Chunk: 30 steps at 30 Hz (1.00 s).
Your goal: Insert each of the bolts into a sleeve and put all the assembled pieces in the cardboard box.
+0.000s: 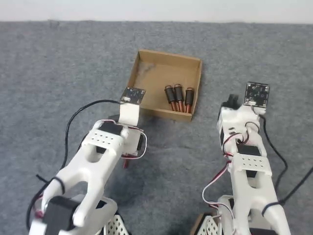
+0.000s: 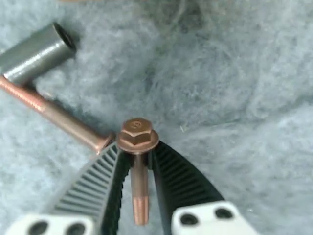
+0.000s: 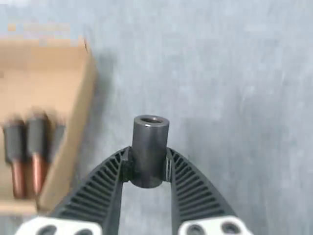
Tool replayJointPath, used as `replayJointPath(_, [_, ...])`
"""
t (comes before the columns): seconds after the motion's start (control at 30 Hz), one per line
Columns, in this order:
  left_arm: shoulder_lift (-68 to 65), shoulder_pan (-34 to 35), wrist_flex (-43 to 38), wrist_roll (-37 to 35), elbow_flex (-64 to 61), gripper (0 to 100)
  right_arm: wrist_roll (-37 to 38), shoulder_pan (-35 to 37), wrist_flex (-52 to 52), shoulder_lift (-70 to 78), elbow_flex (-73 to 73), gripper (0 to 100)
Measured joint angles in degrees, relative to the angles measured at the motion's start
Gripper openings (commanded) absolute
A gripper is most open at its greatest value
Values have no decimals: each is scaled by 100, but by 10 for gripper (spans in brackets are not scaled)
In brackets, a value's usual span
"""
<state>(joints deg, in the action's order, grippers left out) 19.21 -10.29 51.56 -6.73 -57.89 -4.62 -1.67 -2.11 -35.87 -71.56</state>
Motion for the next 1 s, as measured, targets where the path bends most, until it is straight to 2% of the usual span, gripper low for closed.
replayJointPath(0.37, [932,0,-563,70,-756,11,0,0,2558,0,0,9])
replayJointPath(0.53, [1301,0,-774,70,-1029,11,0,360,3218,105,0,7])
replayJointPath(0.67, [1556,0,-897,70,-1196,11,0,492,3815,844,114,7])
replayJointPath(1.0, [1749,0,-923,70,-1284,12,0,589,6321,3095,651,7])
